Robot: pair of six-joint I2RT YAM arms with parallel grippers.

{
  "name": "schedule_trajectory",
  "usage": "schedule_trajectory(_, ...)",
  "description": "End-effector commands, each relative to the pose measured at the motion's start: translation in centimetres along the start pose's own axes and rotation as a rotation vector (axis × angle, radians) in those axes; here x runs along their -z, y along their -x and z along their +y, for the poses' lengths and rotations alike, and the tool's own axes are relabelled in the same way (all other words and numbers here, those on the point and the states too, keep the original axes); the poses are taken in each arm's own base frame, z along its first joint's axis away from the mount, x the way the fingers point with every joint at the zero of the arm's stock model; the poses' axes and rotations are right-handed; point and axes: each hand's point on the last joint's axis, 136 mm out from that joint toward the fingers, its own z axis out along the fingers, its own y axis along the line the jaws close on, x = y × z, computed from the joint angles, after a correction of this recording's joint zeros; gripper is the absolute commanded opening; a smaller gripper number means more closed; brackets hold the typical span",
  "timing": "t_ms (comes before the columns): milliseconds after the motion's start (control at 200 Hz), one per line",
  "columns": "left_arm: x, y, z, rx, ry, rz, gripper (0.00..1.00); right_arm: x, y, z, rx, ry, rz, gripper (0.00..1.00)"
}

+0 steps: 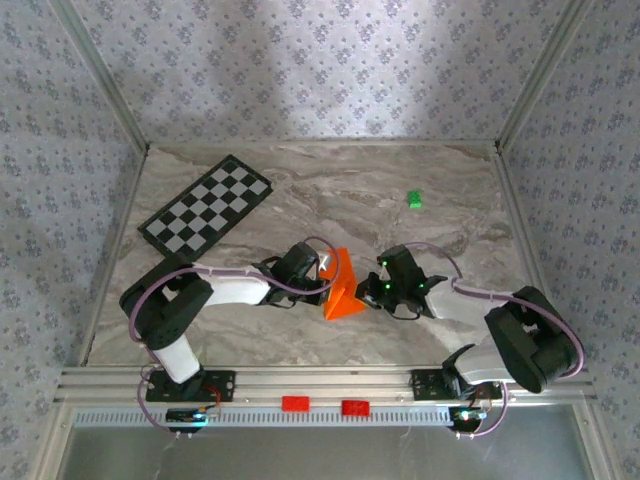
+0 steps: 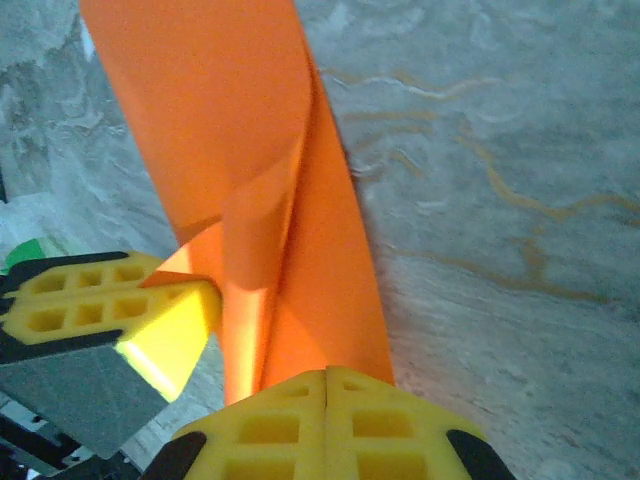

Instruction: Fold a paper plane with a square sheet of paper (pick it up from the middle)

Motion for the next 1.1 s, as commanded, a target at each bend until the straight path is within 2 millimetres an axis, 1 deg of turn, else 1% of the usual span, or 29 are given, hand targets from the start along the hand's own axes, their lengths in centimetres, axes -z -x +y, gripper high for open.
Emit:
schedule_trajectory(0,-0.6,-1.7,1.0,0.008,0.027,0.053,0.0,-0.2,0.7,2.5,0.005,0.07,0.001,0.0)
schedule_trajectory(175,-0.6,-1.7,1.0,0.01,0.027,0.053,0.0,-1.3,1.2,4.3,0.025,0.087,0.015,0.0)
schedule_trajectory(360,-0.6,-1.8,1.1,0.01,0.028,0.056,0.0,-2.2,1.5,4.9,0.016,0.089,0.02,0.0)
schedule_trajectory(490,-0.6,-1.8,1.1,0.009,0.03,0.057,0.0,-2.8,1.2,5.0,0.016,0.094,0.039,0.0)
schedule_trajectory(665,-0.7,-2.2,1.3,0.012,0.032,0.064,0.0,-3.9,0.4,3.3,-0.008,0.063,0.07,0.0)
schedule_trajectory(915,-0.8,-2.5,1.6,0.012,0.041,0.072,0.0,-4.1,-1.4,-1.7,-0.07,-0.043,0.081,0.0)
schedule_trajectory(1034,-0.8,-2.7,1.7,0.015,0.041,0.078,0.0,-4.1,-1.5,-1.8,-0.075,-0.024,0.089,0.0)
schedule_trajectory(1094,-0.8,-2.8,1.7,0.013,0.041,0.08,0.0,-3.9,-1.1,-1.0,-0.07,0.003,0.08,0.0)
